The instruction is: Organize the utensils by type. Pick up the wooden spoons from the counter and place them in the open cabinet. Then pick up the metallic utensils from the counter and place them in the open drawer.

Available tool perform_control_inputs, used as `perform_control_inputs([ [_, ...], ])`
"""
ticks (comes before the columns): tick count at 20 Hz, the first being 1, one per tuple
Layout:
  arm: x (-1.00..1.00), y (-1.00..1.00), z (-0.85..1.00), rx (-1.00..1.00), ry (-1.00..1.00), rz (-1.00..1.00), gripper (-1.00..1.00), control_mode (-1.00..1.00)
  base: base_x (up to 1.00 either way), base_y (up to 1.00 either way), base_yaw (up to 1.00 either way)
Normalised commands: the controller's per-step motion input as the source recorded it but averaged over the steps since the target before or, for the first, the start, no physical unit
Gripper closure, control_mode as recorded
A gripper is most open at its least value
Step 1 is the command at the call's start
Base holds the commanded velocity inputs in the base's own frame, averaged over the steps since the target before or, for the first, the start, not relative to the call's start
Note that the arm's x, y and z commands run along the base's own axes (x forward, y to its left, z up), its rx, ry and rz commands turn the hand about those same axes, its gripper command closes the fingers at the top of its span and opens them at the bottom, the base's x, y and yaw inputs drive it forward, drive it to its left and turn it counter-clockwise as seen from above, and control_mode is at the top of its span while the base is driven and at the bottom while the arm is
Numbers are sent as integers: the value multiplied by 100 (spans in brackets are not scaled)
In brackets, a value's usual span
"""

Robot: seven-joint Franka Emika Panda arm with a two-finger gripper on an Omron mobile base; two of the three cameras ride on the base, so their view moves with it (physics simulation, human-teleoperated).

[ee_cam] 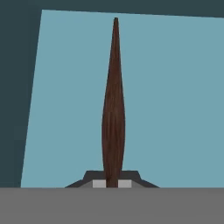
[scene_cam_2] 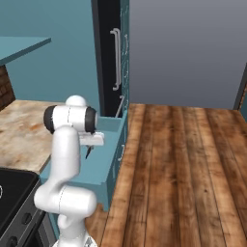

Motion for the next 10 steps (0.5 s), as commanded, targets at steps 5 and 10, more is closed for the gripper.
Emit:
perform_control_inputs([
  [5, 9, -15, -40, 6, 0, -1, 100, -100, 0, 0, 0],
  [10, 10, 0, -43, 0, 0, 0, 100, -100, 0, 0, 0],
])
